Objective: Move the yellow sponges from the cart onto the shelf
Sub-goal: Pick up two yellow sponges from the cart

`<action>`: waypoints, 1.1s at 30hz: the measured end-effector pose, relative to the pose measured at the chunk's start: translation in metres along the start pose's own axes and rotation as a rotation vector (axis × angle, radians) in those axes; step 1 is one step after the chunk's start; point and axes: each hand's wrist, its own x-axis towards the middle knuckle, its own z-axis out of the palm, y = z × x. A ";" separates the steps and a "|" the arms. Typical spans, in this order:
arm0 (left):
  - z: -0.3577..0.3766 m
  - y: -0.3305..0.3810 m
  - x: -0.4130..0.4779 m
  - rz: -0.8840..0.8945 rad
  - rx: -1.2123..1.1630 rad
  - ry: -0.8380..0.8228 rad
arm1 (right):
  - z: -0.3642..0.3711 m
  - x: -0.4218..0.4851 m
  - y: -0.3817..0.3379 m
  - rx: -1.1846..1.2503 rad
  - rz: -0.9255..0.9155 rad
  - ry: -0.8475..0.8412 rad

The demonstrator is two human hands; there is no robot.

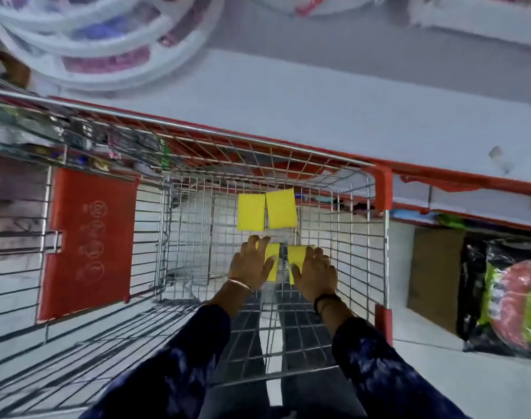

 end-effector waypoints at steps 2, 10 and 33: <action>0.012 -0.001 0.009 -0.126 0.063 -0.040 | 0.008 0.009 0.001 0.034 0.102 -0.016; 0.057 0.007 0.028 -0.396 -0.111 -0.017 | 0.040 0.039 0.009 0.183 0.208 -0.007; -0.111 0.045 -0.037 -0.308 -0.083 0.188 | -0.113 -0.051 -0.027 0.313 0.007 0.228</action>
